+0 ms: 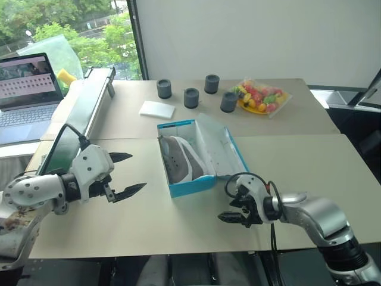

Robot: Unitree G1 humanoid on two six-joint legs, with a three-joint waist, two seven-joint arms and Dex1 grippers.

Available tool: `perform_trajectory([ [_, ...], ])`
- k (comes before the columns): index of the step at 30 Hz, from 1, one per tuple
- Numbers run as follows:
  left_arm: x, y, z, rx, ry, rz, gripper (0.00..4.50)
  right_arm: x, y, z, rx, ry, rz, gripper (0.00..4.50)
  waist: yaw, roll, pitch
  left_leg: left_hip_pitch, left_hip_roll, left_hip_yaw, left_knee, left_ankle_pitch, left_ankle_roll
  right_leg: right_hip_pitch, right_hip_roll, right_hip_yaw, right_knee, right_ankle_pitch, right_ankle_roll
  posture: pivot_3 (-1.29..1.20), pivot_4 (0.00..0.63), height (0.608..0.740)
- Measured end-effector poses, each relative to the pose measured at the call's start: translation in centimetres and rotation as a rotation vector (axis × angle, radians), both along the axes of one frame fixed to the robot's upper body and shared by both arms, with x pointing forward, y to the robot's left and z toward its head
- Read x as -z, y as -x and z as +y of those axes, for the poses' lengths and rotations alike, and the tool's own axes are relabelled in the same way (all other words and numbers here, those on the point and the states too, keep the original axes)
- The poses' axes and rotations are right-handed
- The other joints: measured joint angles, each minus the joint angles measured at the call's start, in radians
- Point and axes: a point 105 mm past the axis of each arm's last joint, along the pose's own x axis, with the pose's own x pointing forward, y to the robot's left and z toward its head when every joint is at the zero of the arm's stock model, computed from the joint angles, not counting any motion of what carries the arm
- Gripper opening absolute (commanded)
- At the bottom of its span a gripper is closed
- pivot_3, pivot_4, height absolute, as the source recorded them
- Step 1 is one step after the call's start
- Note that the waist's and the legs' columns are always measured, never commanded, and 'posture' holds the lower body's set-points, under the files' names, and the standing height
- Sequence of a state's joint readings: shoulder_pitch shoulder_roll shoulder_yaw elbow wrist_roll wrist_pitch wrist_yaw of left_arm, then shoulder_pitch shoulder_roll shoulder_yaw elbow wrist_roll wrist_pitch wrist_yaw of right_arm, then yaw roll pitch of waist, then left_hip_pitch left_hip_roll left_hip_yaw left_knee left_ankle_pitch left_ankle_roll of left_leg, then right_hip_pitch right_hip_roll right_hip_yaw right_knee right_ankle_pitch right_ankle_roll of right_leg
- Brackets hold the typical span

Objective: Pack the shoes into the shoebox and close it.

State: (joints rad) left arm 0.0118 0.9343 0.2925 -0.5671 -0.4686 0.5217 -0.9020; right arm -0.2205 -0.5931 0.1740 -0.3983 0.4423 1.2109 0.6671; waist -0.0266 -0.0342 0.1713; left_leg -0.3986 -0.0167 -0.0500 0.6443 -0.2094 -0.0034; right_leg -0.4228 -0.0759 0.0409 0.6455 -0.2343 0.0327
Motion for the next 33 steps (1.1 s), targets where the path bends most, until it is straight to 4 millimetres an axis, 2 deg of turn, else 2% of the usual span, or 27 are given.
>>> perform_trajectory([
  [1,-0.1,0.0,0.0,0.003,-0.001,-0.001,4.5,0.3,0.0,0.3,0.015,-0.011,0.004,3.38,0.001,0.0,0.0,0.0,0.0,0.0,0.0,0.0,0.0,0.0,0.0,0.0,0.0,0.0,0.0,0.0,0.15,0.731],
  [6,-0.2,-0.2,0.0,0.01,-0.003,-0.006,4.5,1.0,-1.3,-0.1,0.131,0.008,-0.052,1.65,0.003,0.0,0.0,0.001,0.0,0.0,0.0,0.0,0.0,0.001,0.0,0.0,0.0,0.0,0.0,0.0,0.15,0.731],
  [7,-0.1,-0.2,-0.1,0.014,-0.004,-0.006,4.5,1.0,-1.5,-0.1,0.151,0.009,-0.062,1.42,0.003,-0.001,0.0,0.001,0.0,0.0,0.0,0.0,0.0,0.001,0.001,0.0,0.0,0.0,0.0,0.0,0.15,0.731],
  [10,-0.3,-0.3,-0.4,0.028,-0.004,-0.015,4.5,1.3,-2.6,0.2,0.235,0.002,-0.105,0.28,-0.003,-0.002,-0.001,0.004,0.001,0.001,0.0,0.0,0.0,0.003,0.002,0.0,0.0,-0.001,0.002,0.0,0.15,0.731],
  [11,-0.4,-0.3,-0.4,0.029,-0.004,-0.017,4.5,1.5,-2.9,0.2,0.263,-0.001,-0.115,0.08,-0.006,-0.002,-0.002,0.006,0.001,0.001,0.0,0.0,0.0,0.004,0.002,0.001,0.0,-0.002,0.004,0.0,0.15,0.731],
  [17,-0.4,-0.5,-0.3,0.031,-0.006,-0.015,4.5,1.7,-4.5,0.9,0.387,-0.03,-0.171,0.08,-0.016,-0.002,-0.001,0.015,0.007,0.002,0.0,0.0,0.0,0.016,0.005,0.0,-0.004,-0.002,0.004,0.0,0.15,0.731],
  [21,-0.4,-0.5,-0.3,0.033,-0.008,-0.012,4.5,1.5,-5.8,0.8,0.483,-0.037,-0.205,0.08,-0.016,-0.002,-0.001,0.014,0.008,0.002,0.0,0.0,0.0,0.016,0.006,0.001,-0.005,-0.002,0.004,0.0,0.15,0.731],
  [26,-0.7,-0.6,-0.4,0.038,-0.015,-0.022,4.5,1.1,-7.8,-0.8,0.683,-0.063,-0.226,0.08,-0.012,-0.002,-0.001,0.01,0.008,0.001,-0.001,0.0,0.0,0.011,0.006,0.001,-0.004,-0.001,0.003,0.0,0.15,0.731],
  [29,-0.9,-0.7,-0.4,0.041,-0.019,-0.028,4.5,1.1,-8.3,-1.9,0.806,-0.097,-0.21,0.08,-0.011,-0.002,-0.001,0.009,0.008,0.001,-0.001,0.0,0.0,0.009,0.006,0.001,-0.004,0.002,-0.002,0.0,0.15,0.731],
  [33,-1.0,-0.7,-0.4,0.045,-0.021,-0.031,4.5,1.2,-8.5,-2.2,0.939,-0.201,-0.15,0.08,-0.011,-0.001,-0.001,0.009,0.008,0.001,-0.001,0.0,0.0,0.009,0.006,0.001,-0.004,0.001,-0.001,0.0,0.15,0.731],
])
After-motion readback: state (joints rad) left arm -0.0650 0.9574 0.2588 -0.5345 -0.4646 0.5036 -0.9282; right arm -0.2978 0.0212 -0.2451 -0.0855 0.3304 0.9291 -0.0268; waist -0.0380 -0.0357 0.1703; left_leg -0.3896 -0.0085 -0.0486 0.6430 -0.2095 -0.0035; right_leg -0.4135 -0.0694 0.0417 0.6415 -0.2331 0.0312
